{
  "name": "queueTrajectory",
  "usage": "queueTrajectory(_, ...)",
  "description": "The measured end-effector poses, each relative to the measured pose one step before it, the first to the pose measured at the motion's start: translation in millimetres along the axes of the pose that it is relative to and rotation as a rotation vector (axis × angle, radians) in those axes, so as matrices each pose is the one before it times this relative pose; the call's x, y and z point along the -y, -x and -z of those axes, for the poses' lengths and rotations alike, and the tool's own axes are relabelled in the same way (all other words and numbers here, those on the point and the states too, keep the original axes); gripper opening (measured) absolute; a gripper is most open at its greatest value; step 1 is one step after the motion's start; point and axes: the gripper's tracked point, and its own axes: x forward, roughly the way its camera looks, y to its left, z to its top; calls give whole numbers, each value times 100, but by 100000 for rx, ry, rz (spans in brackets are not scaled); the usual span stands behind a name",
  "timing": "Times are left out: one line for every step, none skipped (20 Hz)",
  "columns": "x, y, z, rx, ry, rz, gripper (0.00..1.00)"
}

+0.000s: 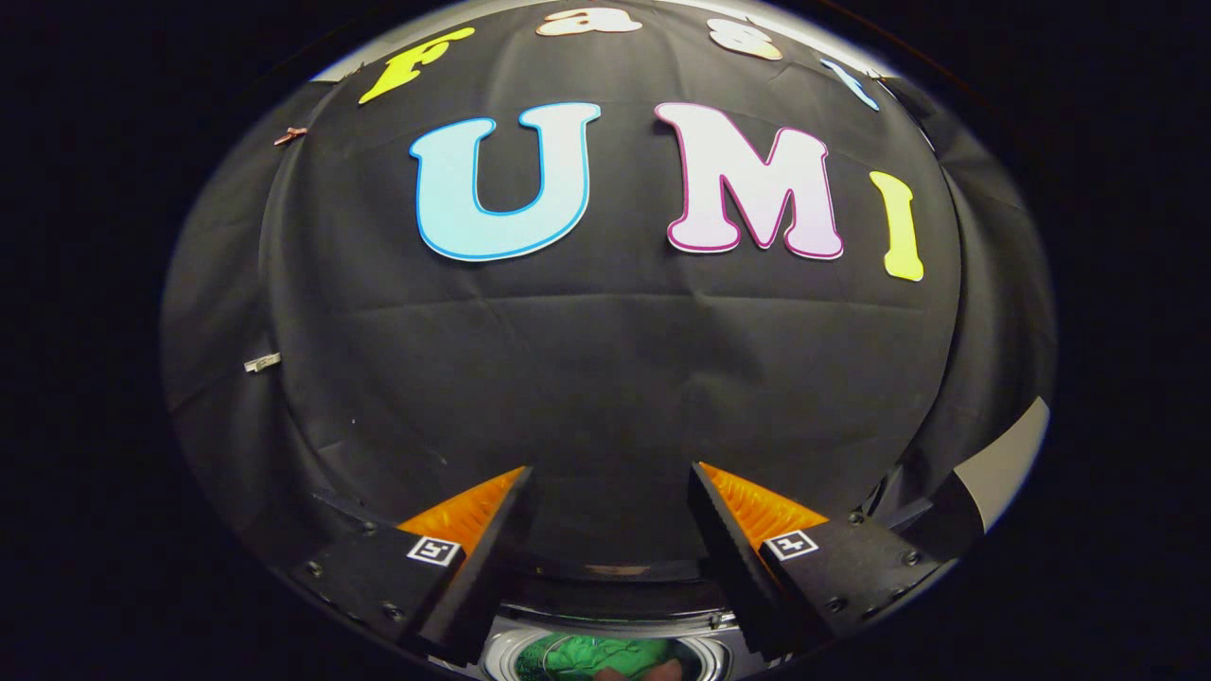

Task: Put the clothes into the washing machine and then close the washing machine lid.

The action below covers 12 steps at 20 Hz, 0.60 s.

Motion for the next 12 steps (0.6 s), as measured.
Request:
queueTrajectory(-63, 466, 70, 934, 326, -185, 100)
queueTrajectory(-106, 484, 0, 1244, 74, -189, 100)
queueTrajectory(-62, 435, 116, 1043, 289, -120, 100)
queueTrajectory(-68, 424, 185, 873, 57, 30, 100)
queueTrajectory(-14, 461, 192, 348, 214, -85, 100)
queueTrajectory(-46, 390, 136, 150, 25, -177, 100)
queueTrajectory(-72, 398, 167, -67, 122, -63, 100)
queueTrajectory(-83, 378, 199, -85, 149, -98, 100)
queueTrajectory(-50, 387, 123, 218, 27, -205, 100)
queueTrajectory(-47, 424, 156, 750, 110, -204, 100)
queueTrajectory(-71, 488, 142, 810, 191, -170, 100)
queueTrajectory(-73, 406, 110, 1063, 148, -132, 100)
